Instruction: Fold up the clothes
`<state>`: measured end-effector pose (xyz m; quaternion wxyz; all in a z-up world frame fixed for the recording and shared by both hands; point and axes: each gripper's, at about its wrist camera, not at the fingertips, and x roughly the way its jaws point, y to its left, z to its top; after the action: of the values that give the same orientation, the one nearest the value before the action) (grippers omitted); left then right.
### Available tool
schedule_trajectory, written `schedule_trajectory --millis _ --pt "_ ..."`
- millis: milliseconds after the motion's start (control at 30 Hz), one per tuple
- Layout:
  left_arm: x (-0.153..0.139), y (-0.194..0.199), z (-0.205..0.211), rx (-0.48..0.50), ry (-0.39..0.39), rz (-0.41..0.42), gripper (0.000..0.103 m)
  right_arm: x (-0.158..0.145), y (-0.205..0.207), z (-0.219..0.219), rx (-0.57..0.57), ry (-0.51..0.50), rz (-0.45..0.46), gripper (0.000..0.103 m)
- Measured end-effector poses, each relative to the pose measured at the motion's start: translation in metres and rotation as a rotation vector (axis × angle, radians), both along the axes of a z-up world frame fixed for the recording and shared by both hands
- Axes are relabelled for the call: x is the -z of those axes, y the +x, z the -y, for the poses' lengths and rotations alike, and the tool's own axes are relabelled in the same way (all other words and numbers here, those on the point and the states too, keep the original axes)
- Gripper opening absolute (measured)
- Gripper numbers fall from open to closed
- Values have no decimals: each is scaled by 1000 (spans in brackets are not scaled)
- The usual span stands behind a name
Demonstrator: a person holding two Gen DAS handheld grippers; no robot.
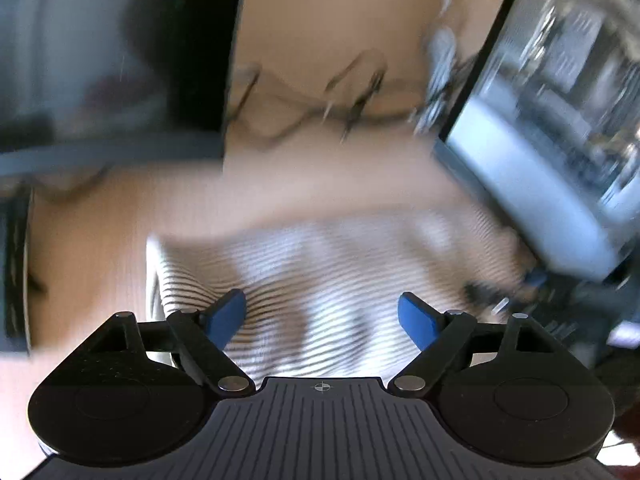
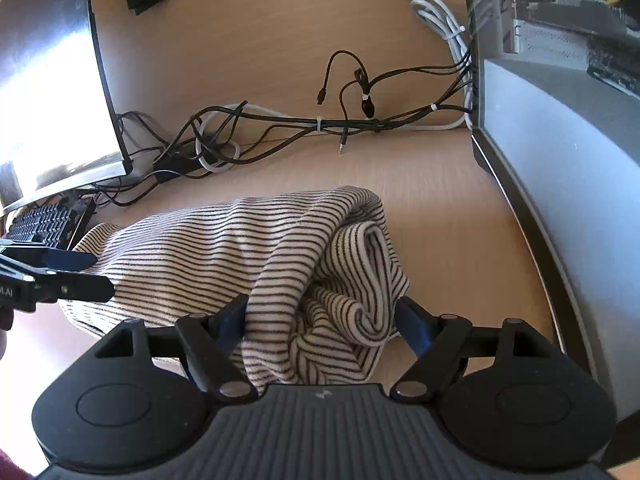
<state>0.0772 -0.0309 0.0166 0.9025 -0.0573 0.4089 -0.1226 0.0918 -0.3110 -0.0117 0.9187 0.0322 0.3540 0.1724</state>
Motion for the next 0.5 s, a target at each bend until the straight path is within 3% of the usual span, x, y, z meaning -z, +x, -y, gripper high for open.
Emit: schedule_trajectory --millis 133,267,367,433,500 --pt "1 -5 -1 14 19 12 88 -35 -4 -6 -12 -33 125 78" --pt "2 -1 -7 0 -9 5 89 -66 -7 -20 -80 32 219 78" --pt "4 0 -4 8 -6 8 92 -50 1 -36 -138 18 153 77" --pt "4 1 -3 13 -7 10 93 -19 7 -37 -114 -19 59 76" --pt "4 0 -5 12 -14 13 93 -3 1 -35 -107 -25 65 76"
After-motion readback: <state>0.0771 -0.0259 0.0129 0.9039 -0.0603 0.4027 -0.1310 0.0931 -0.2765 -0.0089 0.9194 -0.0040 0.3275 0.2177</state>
